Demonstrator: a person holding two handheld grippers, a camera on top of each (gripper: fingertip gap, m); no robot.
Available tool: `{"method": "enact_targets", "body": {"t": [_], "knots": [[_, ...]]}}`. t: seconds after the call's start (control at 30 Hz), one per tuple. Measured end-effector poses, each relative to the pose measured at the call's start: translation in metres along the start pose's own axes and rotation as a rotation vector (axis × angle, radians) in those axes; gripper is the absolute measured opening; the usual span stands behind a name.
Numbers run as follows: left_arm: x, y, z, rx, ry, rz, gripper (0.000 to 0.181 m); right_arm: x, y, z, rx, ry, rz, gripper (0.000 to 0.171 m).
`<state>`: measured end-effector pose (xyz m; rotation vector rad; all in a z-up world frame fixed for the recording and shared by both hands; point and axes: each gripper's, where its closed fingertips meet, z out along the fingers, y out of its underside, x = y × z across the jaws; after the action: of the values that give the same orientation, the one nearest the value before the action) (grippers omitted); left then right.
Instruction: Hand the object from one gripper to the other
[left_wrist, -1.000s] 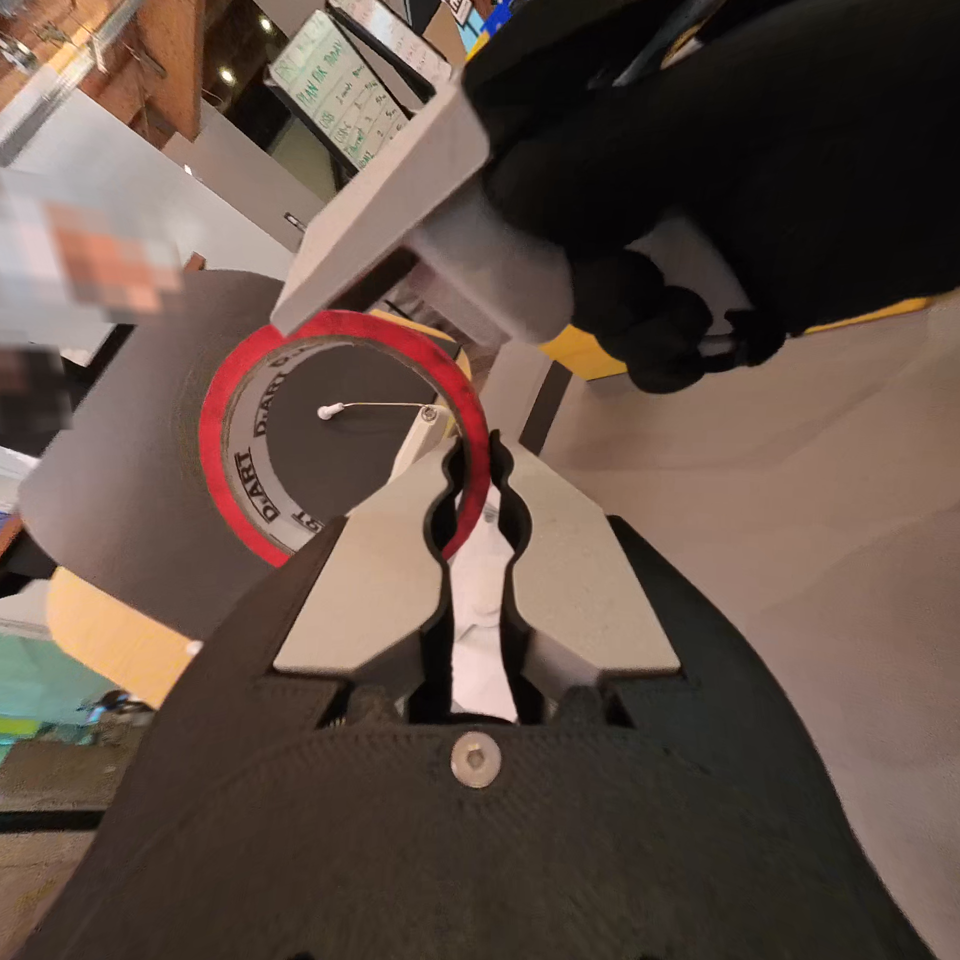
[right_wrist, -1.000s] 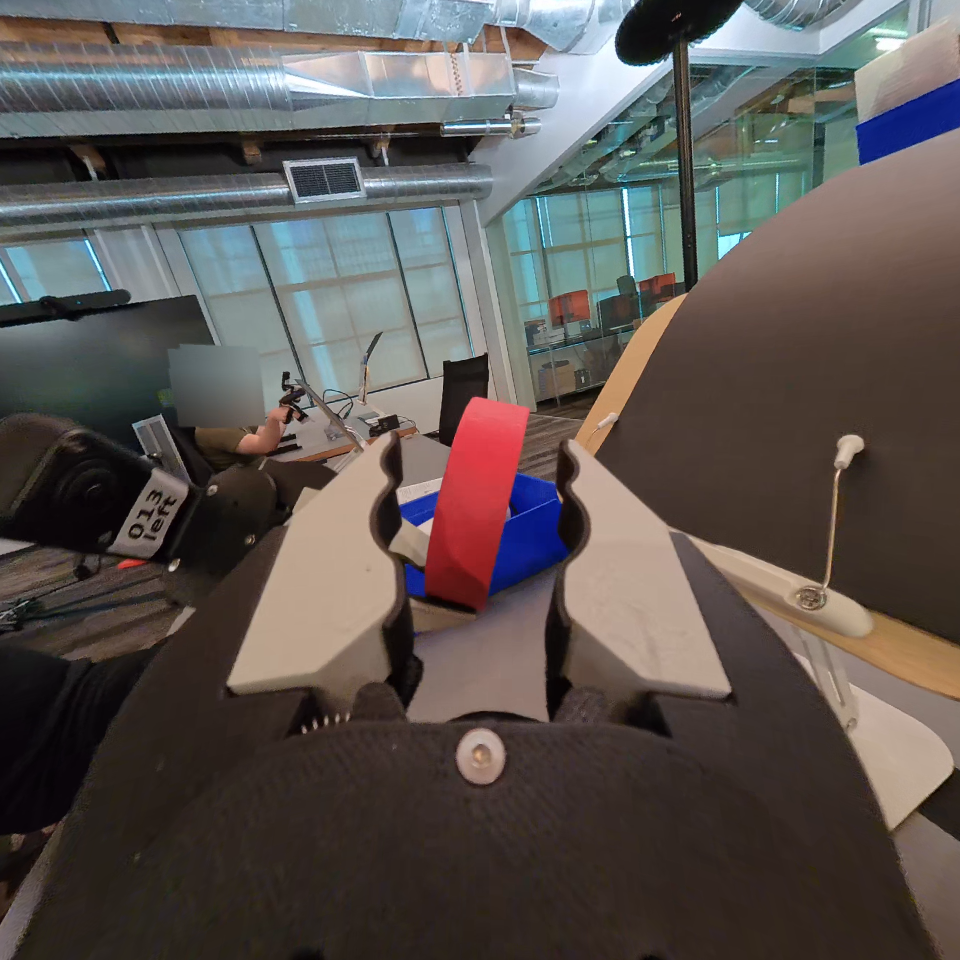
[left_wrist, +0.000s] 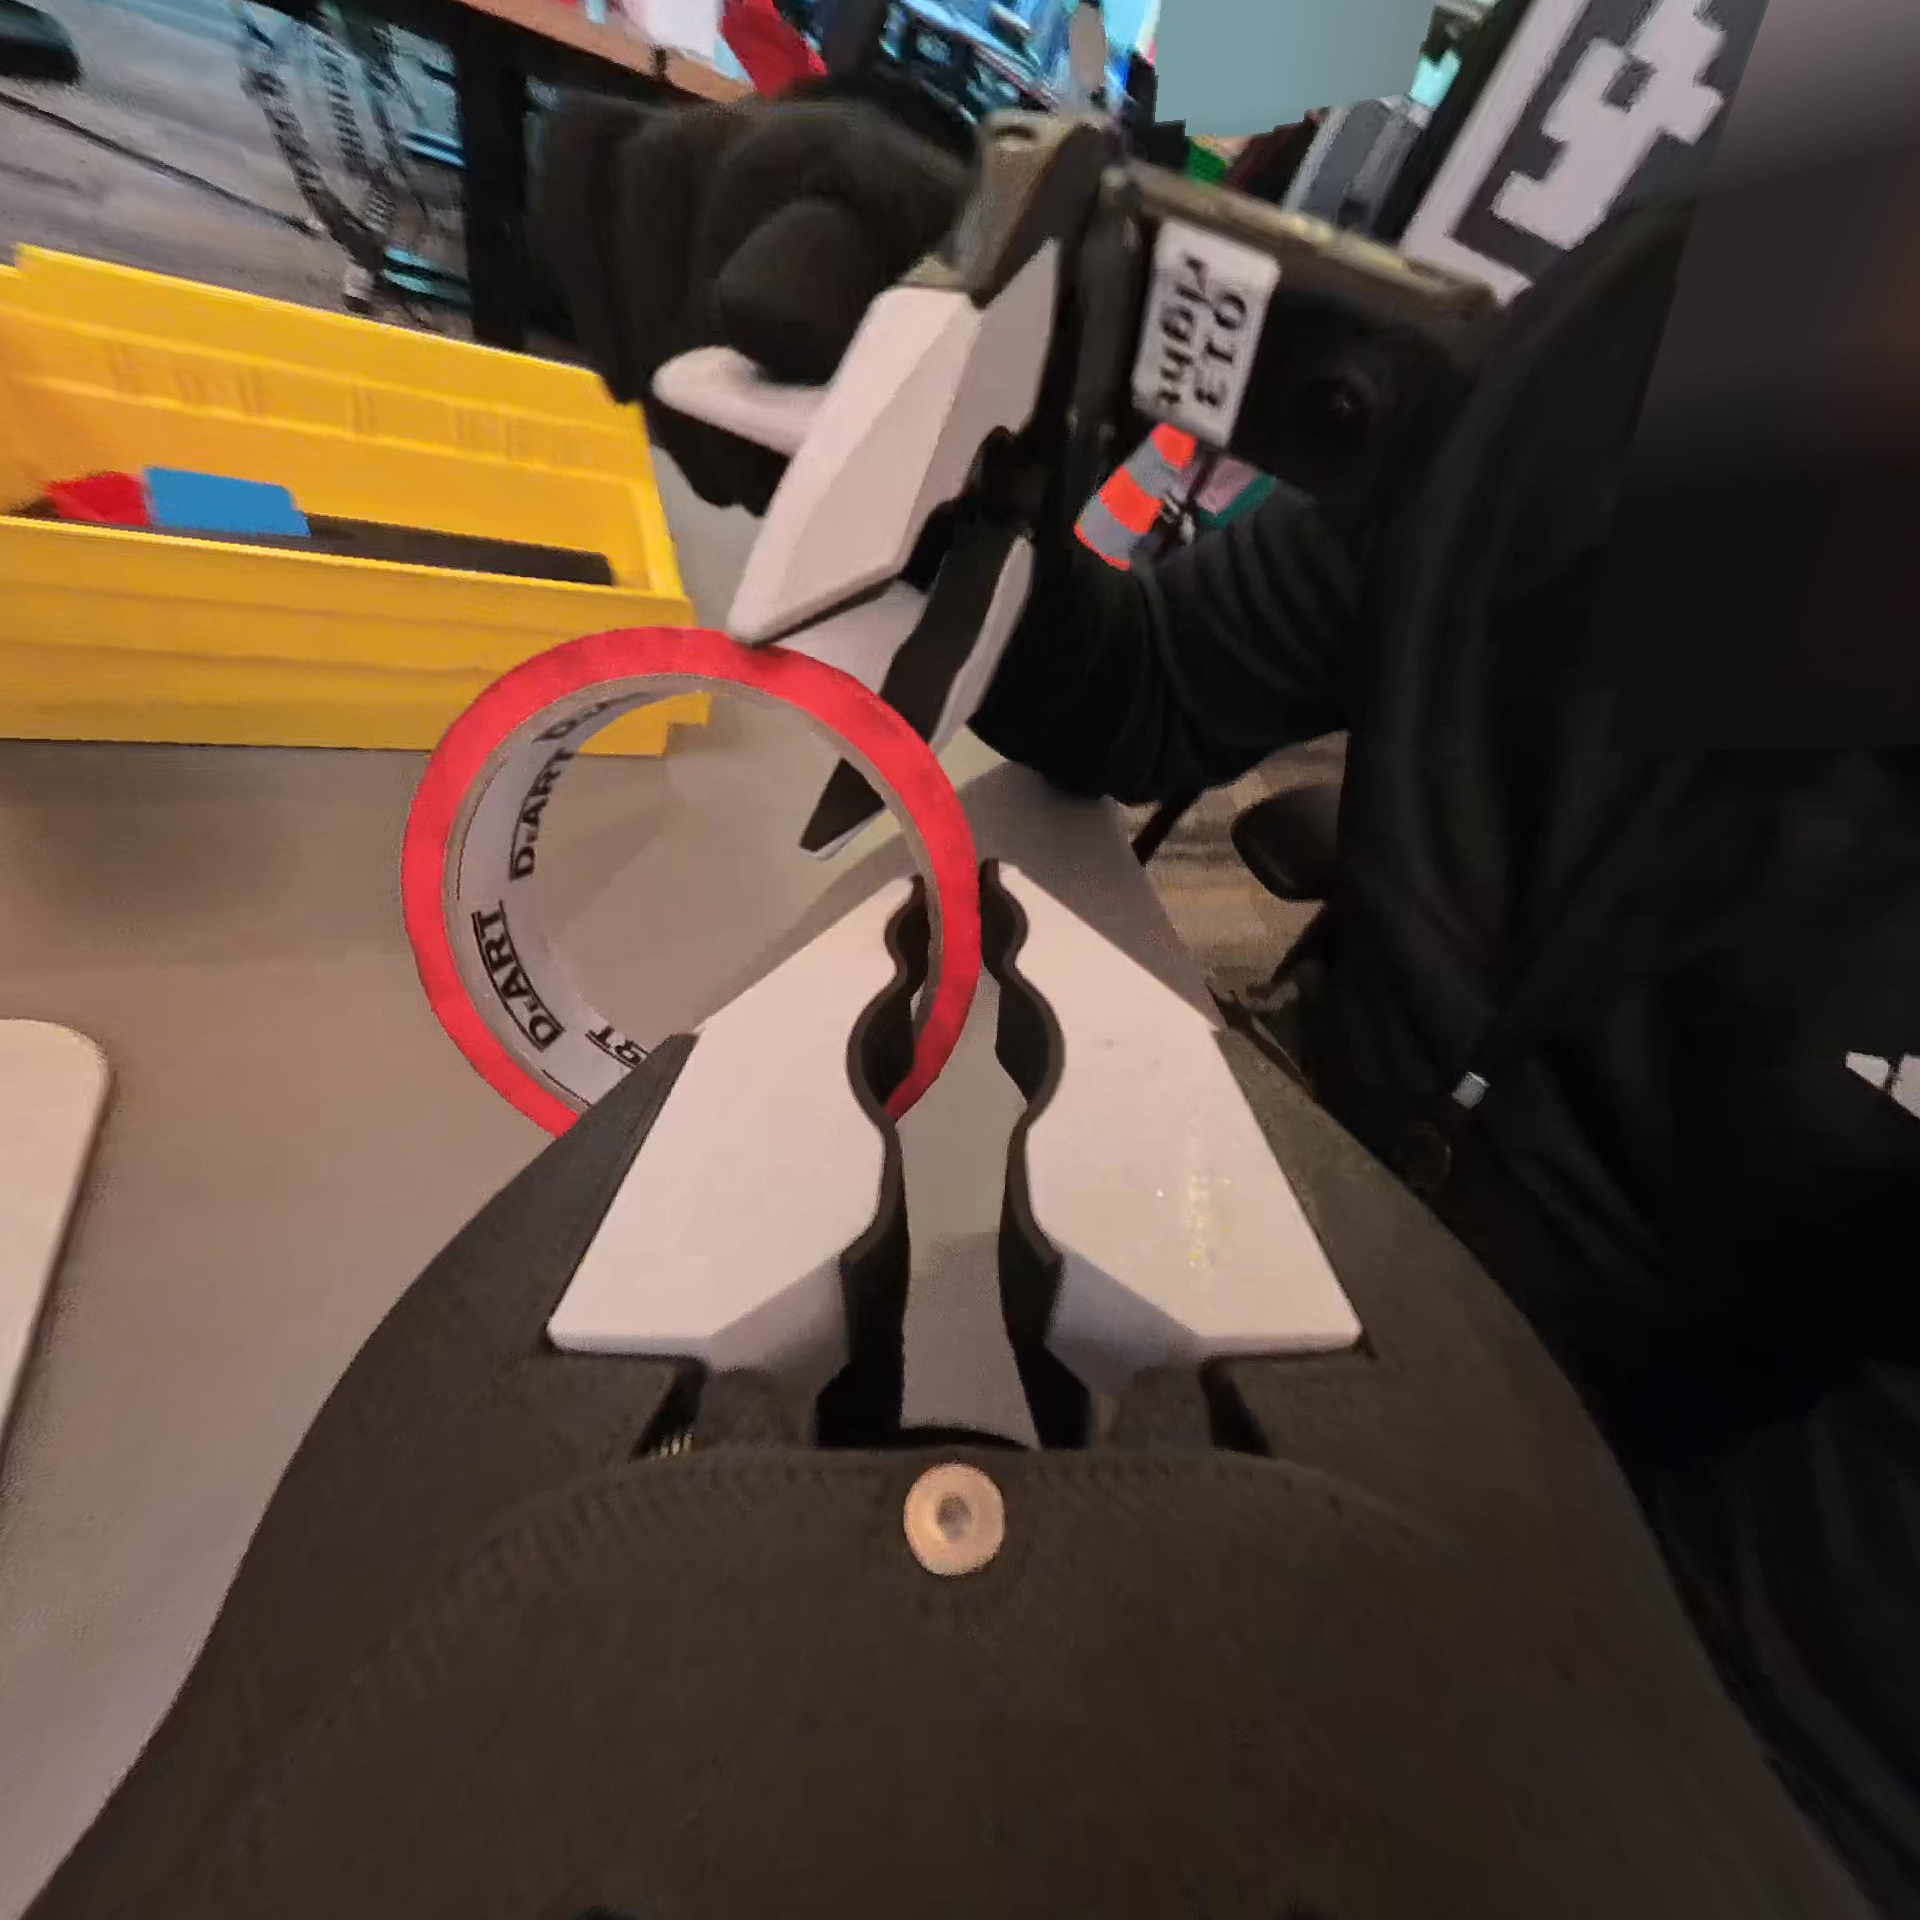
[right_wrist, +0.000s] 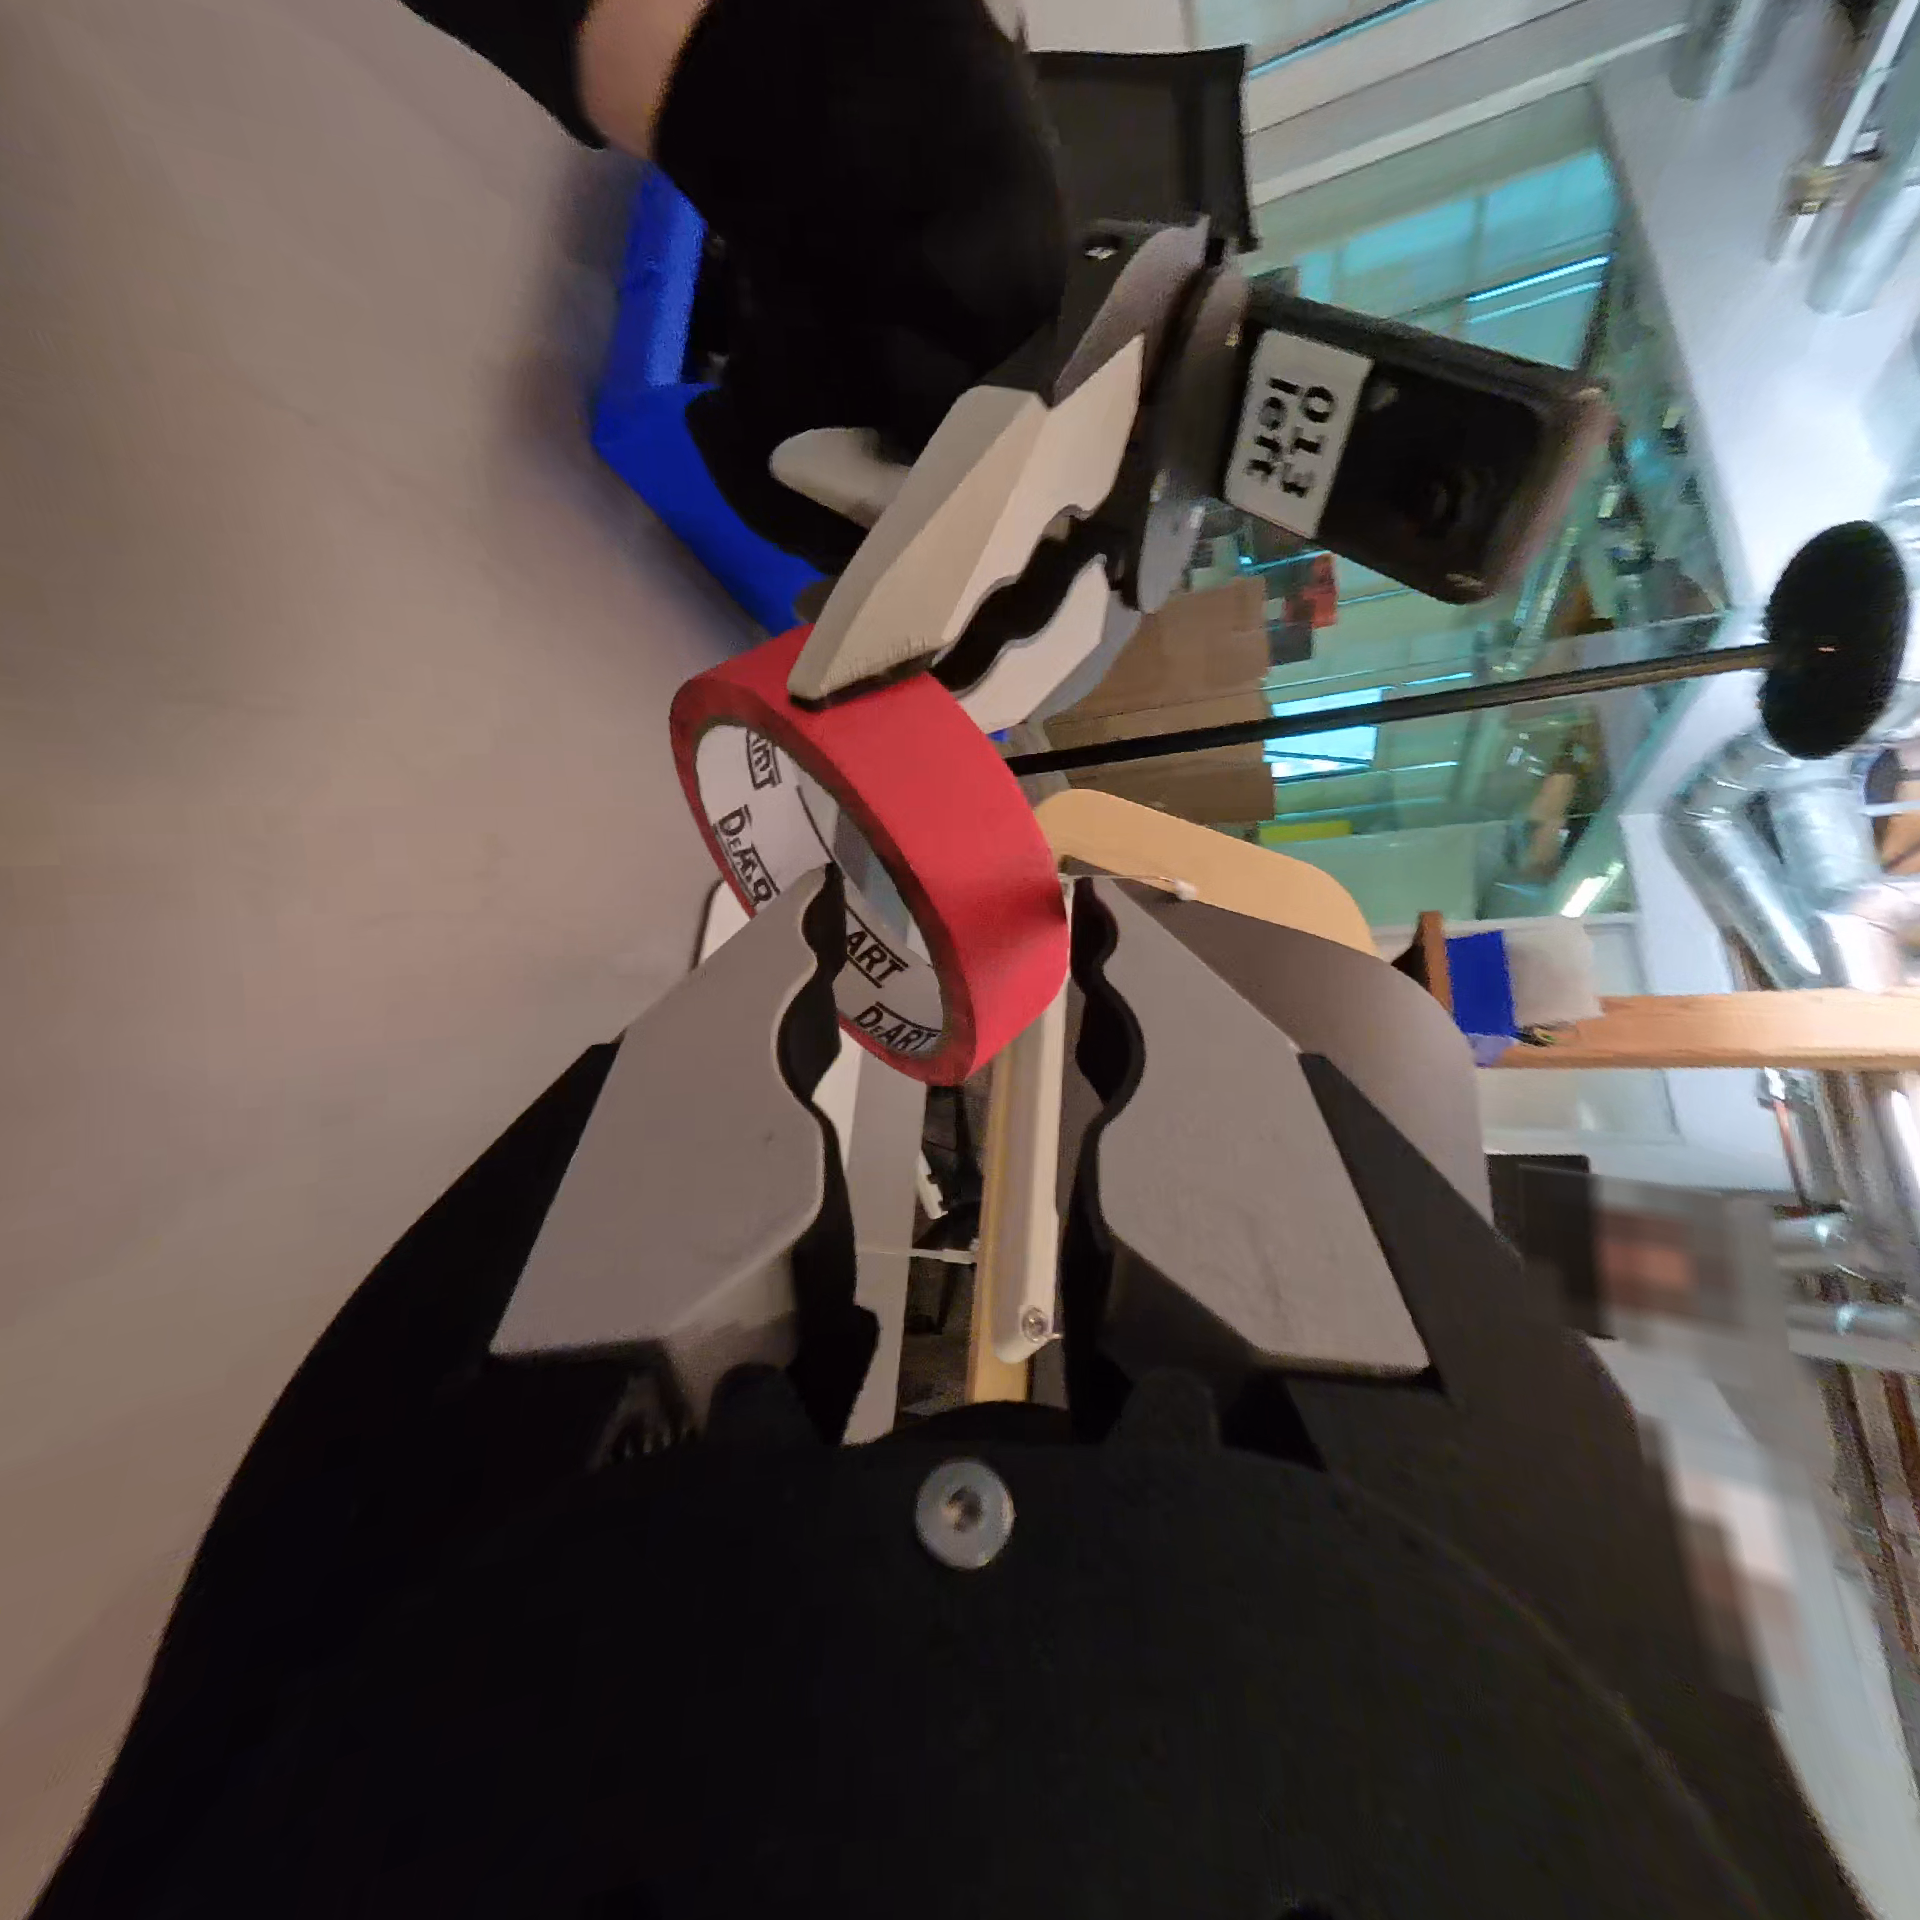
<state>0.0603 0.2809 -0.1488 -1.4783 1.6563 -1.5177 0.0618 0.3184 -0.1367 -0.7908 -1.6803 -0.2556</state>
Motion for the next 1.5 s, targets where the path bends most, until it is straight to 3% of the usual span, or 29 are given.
{"method": "enact_targets", "body": {"t": [0.53, 0.73, 0.97, 1.07, 1.3, 1.5], "knots": [[-0.011, 0.065, 0.018, -0.400, -0.110, 0.006, 0.007, -0.074, 0.005, 0.006, -0.127, -0.395, -0.005, 0.028], [-0.012, 0.076, 0.019, -0.469, -0.127, 0.003, 0.008, -0.085, 0.007, 0.011, -0.155, -0.441, -0.014, 0.027], [-0.019, 0.063, 0.014, -0.413, -0.198, 0.045, 0.013, -0.073, 0.012, 0.011, -0.141, -0.398, 0.068, 0.025], [-0.026, 0.048, 0.011, -0.369, -0.274, 0.090, 0.029, -0.066, 0.019, 0.012, -0.131, -0.376, 0.140, 0.025], [-0.044, -0.004, -0.011, -0.278, -0.612, 0.388, 0.045, -0.043, 0.049, 0.015, -0.084, -0.298, 0.451, 0.025], [-0.066, -0.002, -0.020, -0.415, -0.809, 0.563, 0.047, -0.027, 0.051, 0.008, -0.018, -0.283, 0.640, 0.025]]}}
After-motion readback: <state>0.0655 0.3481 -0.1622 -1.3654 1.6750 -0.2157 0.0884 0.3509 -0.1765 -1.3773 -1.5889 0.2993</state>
